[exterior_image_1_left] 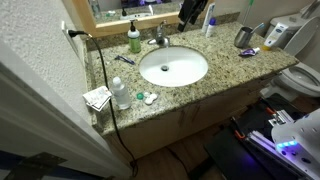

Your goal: Put the shaving stick on the right side of the sink

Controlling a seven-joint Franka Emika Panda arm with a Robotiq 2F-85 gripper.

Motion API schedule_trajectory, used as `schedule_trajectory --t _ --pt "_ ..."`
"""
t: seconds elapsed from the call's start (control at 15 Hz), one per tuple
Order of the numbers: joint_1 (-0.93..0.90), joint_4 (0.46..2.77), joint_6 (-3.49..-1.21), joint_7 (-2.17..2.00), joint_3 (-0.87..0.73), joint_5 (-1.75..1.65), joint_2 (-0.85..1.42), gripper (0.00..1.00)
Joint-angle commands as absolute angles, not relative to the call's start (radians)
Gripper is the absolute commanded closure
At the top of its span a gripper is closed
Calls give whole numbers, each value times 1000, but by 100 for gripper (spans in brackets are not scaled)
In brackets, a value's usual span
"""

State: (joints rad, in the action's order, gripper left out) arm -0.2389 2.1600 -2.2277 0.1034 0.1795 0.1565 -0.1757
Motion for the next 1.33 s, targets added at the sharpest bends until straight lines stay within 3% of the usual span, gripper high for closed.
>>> schedule_trajectory --t 0.0,0.47,0.8,1.27 --pt "-231 2181 -2375 154 187 109 -170 0" --pt "-235 2168 -2373 133 185 108 -174 0" --pt "-237 2060 -2125 172 181 147 -40 0" --pt "-228 2047 -2233 196 193 111 20 0"
